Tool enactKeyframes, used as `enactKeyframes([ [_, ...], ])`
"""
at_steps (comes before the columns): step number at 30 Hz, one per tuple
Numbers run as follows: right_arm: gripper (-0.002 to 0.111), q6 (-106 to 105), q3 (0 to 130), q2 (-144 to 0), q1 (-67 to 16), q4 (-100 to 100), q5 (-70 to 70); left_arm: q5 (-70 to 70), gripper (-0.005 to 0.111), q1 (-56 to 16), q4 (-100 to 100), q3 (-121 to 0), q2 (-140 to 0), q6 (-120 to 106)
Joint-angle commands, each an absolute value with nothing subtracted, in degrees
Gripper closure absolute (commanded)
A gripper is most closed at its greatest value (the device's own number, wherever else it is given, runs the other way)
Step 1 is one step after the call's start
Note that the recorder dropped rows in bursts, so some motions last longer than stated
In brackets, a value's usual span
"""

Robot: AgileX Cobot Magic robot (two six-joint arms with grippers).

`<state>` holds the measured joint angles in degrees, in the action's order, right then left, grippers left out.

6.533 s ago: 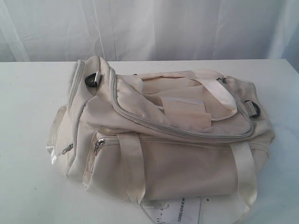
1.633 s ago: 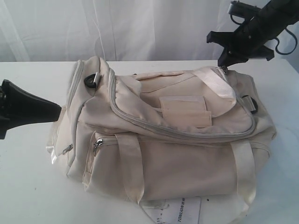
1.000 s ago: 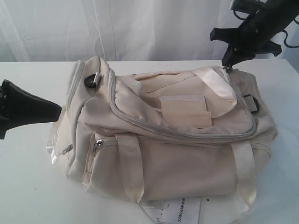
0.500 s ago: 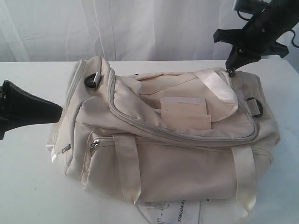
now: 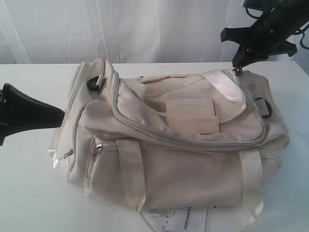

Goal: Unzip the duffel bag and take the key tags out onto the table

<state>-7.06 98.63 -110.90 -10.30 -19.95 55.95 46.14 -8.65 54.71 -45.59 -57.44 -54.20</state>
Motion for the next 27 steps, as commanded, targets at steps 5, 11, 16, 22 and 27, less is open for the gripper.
enactKeyframes([
  [5, 0.08, -16.6, 97.9, -112.4, -10.2, -30.5, 57.5, 47.1, 0.107, -8.8, 56.4, -45.9, -57.4, -54.5],
  [11, 0.08, -20.5, 97.9, -112.6, -10.2, -31.6, 62.1, 47.1, 0.107, -8.8, 56.5, -45.9, -57.4, -54.5],
  [16, 0.07, -20.7, 98.8, -112.6, -10.2, -31.5, 58.7, 47.1, 0.107, -8.8, 56.5, -45.9, -57.4, -54.5],
  [22, 0.054, -22.2, 99.3, -112.6, -10.2, -22.4, 58.6, 47.4, 0.107, -8.8, 56.5, -45.9, -57.4, -54.5],
  [27, 0.054, -21.9, 99.3, -112.6, -10.2, -16.9, 60.1, 47.4, 0.107, -8.8, 56.5, -45.9, -57.4, -54.8],
])
